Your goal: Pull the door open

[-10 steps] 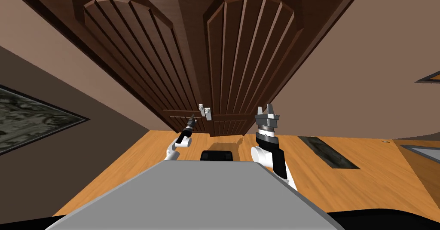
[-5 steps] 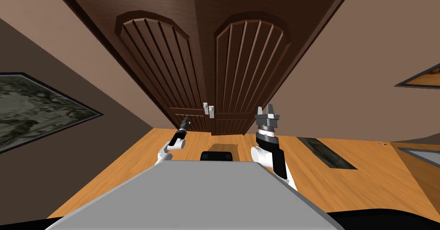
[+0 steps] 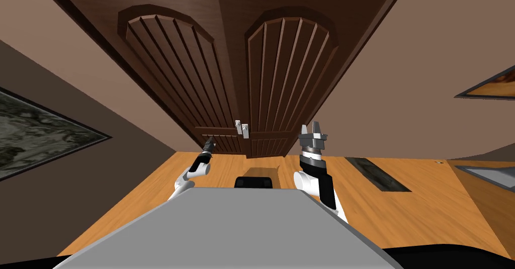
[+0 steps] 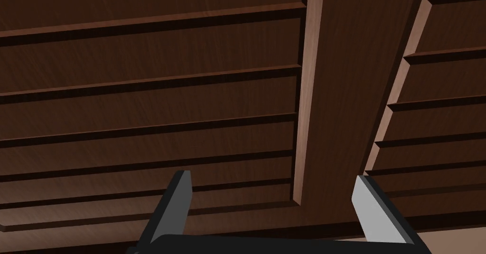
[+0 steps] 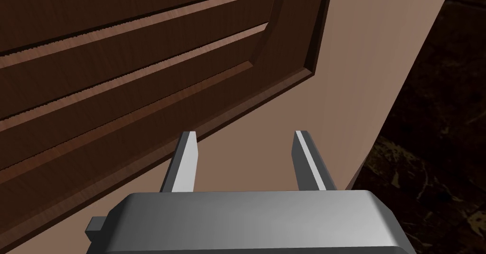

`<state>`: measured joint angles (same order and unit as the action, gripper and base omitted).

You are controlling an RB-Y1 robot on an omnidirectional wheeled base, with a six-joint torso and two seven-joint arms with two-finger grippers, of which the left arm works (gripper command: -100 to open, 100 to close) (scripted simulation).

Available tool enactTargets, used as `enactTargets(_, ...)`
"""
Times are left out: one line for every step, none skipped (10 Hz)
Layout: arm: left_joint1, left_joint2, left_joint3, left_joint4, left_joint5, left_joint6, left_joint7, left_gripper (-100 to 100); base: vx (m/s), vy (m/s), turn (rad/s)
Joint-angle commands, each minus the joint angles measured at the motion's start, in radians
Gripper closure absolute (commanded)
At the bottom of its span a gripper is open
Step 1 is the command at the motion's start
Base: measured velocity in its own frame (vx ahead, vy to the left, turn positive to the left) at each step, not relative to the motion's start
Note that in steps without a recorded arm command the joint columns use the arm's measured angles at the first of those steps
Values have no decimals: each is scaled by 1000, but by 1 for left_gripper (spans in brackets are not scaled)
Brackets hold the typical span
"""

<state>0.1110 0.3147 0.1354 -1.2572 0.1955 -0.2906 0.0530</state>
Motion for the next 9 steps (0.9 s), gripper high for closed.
enactTargets(-8, 6, 8, 25, 2, -13, 3, -100, 25, 3, -42)
enactTargets(-16, 20, 35, 45, 9, -15, 7, -100, 83, 5, -143)
enactTargets(-16, 20, 35, 45, 9, -15, 7, -100, 80, 10, -85)
enactTargets(-28, 25, 48, 58, 13, -17, 10, -100, 90, 30, -157)
enactTargets(-39, 23, 51, 65, 15, -19, 12, -100, 177, 27, -174)
enactTargets(-48, 19, 48, 68, 15, -20, 14, -100, 187, 27, -173)
enactTargets(-58, 13, 44, 70, 15, -21, 15, -100, 175, 42, -169)
enactTargets(-69, 5, 36, 70, 15, -22, 16, -100, 170, 41, -151)
enactTargets(-81, -6, 24, 68, 14, -23, 17, -100, 167, 1, -182)
